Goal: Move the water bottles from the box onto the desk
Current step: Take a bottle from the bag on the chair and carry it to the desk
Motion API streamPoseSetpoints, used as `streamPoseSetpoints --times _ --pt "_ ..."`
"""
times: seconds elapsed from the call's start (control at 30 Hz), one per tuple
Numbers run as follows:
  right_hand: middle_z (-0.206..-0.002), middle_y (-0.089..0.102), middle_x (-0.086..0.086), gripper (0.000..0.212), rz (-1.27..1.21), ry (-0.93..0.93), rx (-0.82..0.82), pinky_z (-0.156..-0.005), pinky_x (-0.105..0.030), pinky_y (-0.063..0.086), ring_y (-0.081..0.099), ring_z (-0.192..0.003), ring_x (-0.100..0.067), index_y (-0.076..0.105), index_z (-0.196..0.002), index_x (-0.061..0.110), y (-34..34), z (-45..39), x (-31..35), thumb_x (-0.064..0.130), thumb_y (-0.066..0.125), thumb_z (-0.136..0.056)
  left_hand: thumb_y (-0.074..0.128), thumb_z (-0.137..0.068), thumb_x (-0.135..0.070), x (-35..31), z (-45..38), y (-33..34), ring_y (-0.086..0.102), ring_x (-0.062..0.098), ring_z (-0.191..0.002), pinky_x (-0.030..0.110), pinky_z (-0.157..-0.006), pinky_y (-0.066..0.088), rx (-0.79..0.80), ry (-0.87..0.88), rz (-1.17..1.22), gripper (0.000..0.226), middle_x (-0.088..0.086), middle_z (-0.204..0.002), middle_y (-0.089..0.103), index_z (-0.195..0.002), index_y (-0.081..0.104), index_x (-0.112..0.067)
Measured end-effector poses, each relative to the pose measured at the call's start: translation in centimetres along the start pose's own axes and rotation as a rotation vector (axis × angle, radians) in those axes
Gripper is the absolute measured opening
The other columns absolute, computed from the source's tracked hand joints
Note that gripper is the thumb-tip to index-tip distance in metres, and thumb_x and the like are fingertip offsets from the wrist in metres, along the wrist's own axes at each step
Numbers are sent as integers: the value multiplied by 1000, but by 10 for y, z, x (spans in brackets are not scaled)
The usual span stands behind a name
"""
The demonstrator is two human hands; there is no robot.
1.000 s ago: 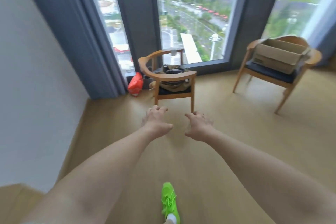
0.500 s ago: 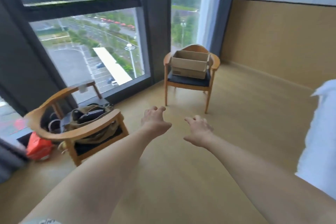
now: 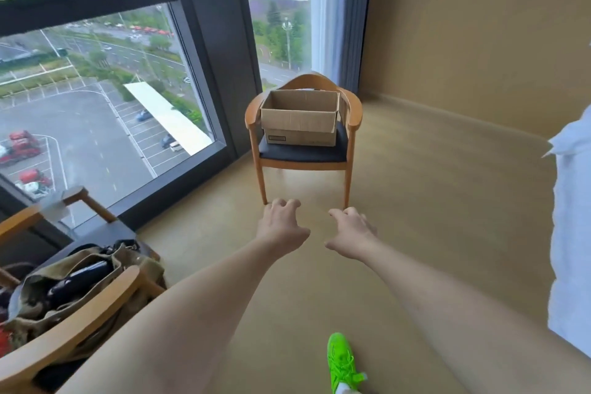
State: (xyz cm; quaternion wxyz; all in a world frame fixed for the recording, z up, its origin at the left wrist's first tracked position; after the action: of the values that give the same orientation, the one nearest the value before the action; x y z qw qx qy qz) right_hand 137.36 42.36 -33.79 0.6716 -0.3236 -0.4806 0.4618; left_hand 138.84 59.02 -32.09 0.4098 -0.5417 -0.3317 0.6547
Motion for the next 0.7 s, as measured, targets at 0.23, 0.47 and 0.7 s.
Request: streamPoseSetpoints --times 0.23,0.47,0.7 --pt "-150 40 -6 73 -20 -43 28 -111 -46 38 39 -138 -31 37 -152 32 -59 -140 2 41 73 -89 75 -86 -31 -31 -147 -27 40 26 -134 39 -102 50 -36 -35 -5 70 5 -145 45 -149 45 -27" --pt "-152 40 -7 74 -40 8 109 -111 -46 35 37 -140 -31 37 -153 32 -71 -252 -2 40 73 -89 74 -87 -26 -38 -263 -24 40 26 -135 37 -101 47 34 -21 -40 69 5 -146 44 -149 46 -25" --pt "-147 42 -7 74 -25 96 73 -108 -46 39 39 -139 -31 40 -149 32 -97 -400 10 42 75 -84 71 -86 -26 -37 -424 -38 39 26 -131 36 -95 45 37 64 -44 62 3 -139 45 -143 48 -25"
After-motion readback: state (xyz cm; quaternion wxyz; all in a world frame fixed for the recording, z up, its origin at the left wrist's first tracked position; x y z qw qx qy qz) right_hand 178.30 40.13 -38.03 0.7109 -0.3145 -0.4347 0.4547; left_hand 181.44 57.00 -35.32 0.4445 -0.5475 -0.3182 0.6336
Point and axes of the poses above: each hand's wrist, its own z-axis away from the middle knuckle, its own y-axis out of the palm, x = y × z, the point moved 9 cm from there along -z, towards the middle knuckle
